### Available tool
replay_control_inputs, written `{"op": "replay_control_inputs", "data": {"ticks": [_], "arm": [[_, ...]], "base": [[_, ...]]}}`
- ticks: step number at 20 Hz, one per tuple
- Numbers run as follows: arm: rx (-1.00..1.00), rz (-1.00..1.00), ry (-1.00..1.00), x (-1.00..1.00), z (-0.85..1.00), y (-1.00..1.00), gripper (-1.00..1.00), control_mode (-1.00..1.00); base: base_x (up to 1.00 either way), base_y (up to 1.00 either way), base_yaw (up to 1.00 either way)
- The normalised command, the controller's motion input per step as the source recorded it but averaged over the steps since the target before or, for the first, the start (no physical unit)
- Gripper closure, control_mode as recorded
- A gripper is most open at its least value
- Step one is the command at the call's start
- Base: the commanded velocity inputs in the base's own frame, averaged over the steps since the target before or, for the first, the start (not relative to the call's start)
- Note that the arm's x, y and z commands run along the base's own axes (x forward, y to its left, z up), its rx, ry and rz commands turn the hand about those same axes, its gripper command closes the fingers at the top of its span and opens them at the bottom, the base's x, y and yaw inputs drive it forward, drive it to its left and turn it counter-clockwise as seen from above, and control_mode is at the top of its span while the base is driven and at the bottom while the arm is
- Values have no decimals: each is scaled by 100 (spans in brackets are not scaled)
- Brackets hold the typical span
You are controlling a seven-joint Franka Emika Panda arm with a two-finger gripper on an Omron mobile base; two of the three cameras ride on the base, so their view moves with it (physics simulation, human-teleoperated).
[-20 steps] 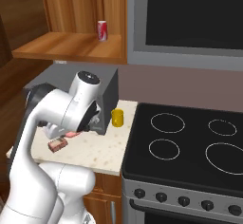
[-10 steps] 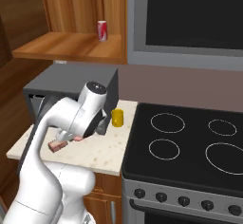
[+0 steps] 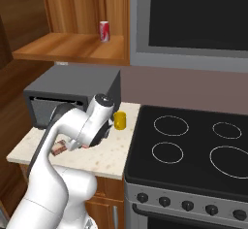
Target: Pick the bar soap and bar soap from the cabinet and place them on the counter.
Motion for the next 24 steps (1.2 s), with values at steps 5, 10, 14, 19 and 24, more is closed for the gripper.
{"op": "replay_control_inputs", "data": {"ticks": [5, 10, 14, 19, 24], "arm": [[0, 0, -6, 32, -33, -3, 100, -100], [0, 0, -5, 30, -38, -5, 100, -100], [0, 0, 0, 29, -46, -6, 100, -100], [0, 0, 0, 30, -41, -1, 100, -100], [0, 0, 0, 36, -35, 0, 100, -100]], "base": [[0, 0, 0], [0, 0, 0], [0, 0, 0], [0, 0, 0], [0, 0, 0]]}}
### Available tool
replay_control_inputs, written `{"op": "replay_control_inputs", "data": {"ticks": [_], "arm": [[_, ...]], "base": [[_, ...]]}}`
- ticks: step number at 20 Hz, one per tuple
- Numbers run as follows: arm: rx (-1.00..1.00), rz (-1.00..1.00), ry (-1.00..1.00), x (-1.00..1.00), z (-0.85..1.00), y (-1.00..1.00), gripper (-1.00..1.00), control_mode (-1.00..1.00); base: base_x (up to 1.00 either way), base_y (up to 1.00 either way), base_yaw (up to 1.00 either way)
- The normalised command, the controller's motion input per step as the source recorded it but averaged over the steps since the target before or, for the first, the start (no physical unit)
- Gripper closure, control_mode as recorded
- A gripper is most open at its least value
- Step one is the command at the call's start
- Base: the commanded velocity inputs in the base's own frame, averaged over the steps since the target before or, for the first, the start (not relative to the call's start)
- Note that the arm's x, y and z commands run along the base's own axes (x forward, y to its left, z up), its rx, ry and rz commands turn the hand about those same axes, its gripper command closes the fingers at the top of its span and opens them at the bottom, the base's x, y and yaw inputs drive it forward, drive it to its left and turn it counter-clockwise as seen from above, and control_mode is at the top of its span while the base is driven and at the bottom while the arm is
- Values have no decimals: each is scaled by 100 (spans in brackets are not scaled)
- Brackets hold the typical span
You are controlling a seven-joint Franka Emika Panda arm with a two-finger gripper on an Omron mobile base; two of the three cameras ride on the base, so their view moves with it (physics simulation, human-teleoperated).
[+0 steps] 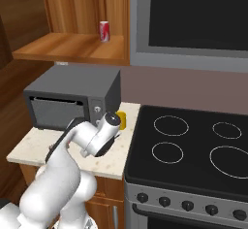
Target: Pick the bar soap and bar soap from the cabinet and place them on the counter.
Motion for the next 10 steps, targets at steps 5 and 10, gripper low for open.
{"op": "replay_control_inputs", "data": {"ticks": [5, 10], "arm": [[0, 0, 0, 36, -36, 0, 100, -100], [0, 0, 1, 23, -41, 0, 100, -100]], "base": [[0, 0, 0], [0, 0, 0]]}}
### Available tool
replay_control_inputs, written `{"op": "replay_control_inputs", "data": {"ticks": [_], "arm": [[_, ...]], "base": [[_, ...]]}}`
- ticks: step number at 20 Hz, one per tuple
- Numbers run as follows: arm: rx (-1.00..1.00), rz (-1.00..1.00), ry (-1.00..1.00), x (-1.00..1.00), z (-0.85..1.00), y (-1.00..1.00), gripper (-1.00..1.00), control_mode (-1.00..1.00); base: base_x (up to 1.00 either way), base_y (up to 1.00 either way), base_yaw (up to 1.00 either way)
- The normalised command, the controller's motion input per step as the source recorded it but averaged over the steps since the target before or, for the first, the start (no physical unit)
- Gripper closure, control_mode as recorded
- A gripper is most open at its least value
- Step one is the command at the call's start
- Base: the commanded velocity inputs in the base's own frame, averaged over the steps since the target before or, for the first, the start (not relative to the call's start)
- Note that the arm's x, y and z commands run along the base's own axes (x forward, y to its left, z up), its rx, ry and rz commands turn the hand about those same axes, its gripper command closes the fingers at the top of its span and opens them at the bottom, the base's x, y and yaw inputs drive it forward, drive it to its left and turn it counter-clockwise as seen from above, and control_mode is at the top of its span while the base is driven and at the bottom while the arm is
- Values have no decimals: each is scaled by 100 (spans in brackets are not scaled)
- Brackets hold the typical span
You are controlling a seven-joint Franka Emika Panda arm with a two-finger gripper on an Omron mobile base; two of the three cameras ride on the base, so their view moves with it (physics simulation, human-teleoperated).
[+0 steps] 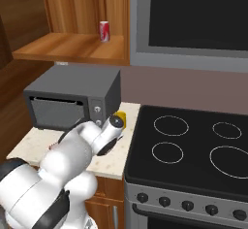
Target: Pick the bar soap and bar soap from the cabinet and place them on the counter.
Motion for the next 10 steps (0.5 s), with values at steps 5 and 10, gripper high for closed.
{"op": "replay_control_inputs", "data": {"ticks": [5, 10], "arm": [[0, 0, 0, 18, -46, 0, 100, -100], [0, 0, 0, 21, -53, 1, 100, -100]], "base": [[0, 0, 0], [0, 0, 0]]}}
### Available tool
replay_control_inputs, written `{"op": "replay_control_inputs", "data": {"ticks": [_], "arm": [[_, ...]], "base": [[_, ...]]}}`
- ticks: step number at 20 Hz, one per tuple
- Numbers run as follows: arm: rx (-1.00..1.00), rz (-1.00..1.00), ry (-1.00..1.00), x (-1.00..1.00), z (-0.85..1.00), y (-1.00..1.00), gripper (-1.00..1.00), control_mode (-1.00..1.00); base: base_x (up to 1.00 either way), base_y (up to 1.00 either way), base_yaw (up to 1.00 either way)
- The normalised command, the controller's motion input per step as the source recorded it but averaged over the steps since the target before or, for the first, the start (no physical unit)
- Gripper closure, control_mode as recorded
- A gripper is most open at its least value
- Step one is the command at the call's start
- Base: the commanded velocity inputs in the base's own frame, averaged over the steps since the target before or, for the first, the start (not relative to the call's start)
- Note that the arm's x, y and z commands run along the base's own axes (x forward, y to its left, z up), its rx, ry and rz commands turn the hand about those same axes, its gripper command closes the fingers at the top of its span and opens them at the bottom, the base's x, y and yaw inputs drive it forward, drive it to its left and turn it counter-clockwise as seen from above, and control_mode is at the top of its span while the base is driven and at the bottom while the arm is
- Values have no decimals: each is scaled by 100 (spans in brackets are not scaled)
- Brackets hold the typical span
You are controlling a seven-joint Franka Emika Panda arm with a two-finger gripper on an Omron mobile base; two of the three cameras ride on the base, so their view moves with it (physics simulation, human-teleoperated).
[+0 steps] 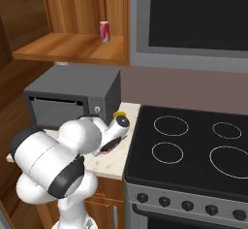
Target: Pick the bar soap and bar soap from the cabinet and place them on the counter.
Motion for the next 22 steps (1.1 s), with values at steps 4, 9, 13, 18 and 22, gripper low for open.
{"op": "replay_control_inputs", "data": {"ticks": [4, 9, 13, 18, 22], "arm": [[0, 0, 0, 21, -55, 5, -100, -100], [0, 0, 0, 3, -23, 2, -100, -100], [0, 0, -5, -24, 0, 0, -100, -100], [0, 1, -4, -49, 0, 0, -100, -100], [0, 2, -5, -66, 22, 9, -100, -100]], "base": [[0, 0, 0], [0, 0, 0], [0, 0, 0], [0, 0, 0], [0, 0, 0]]}}
